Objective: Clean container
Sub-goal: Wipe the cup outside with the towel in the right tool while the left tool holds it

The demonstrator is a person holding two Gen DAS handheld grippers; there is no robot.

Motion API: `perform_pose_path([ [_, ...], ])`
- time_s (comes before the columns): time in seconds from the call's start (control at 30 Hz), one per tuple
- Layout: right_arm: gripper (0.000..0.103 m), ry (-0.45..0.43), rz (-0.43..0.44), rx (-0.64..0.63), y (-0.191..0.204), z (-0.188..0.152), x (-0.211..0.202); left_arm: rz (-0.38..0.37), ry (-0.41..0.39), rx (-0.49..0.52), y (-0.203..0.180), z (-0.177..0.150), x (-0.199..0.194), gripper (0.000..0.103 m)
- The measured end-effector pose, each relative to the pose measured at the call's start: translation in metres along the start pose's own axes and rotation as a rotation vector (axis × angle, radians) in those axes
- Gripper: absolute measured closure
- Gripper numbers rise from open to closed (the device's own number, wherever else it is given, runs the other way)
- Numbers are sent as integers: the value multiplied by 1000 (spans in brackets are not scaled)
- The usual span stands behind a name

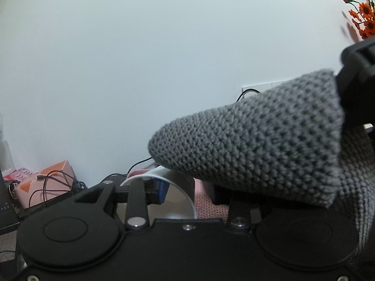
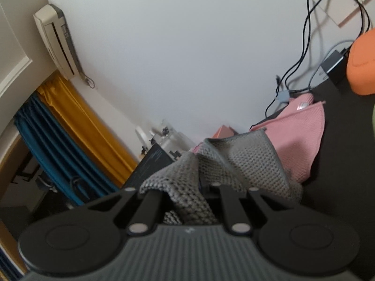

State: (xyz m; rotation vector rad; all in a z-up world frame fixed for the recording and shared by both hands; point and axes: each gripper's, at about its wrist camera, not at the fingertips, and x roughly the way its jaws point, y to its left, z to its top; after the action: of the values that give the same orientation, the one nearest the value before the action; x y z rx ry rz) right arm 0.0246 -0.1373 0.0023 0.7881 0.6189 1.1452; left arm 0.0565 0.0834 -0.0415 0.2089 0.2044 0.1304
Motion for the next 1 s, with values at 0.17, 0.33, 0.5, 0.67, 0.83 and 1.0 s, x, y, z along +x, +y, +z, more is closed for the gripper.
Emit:
perform_pose_path([
  [0.17,93,26,46,8,0,-2,3,2,27,-31,10,3,2,69],
  [0.33,93,47,95,61,-5,-2,3,16,37,-33,9,11,-3,68],
  [0.5,93,67,124,93,-9,-2,4,21,41,-40,19,9,-1,65],
  [0.67,93,77,188,109,-8,-2,4,16,31,-31,19,9,-2,65],
  [0.83,93,-25,231,103,-2,3,-10,15,6,-3,13,11,-5,65],
  [1.0,93,-181,89,105,-7,8,-29,14,-1,3,8,12,-11,64],
])
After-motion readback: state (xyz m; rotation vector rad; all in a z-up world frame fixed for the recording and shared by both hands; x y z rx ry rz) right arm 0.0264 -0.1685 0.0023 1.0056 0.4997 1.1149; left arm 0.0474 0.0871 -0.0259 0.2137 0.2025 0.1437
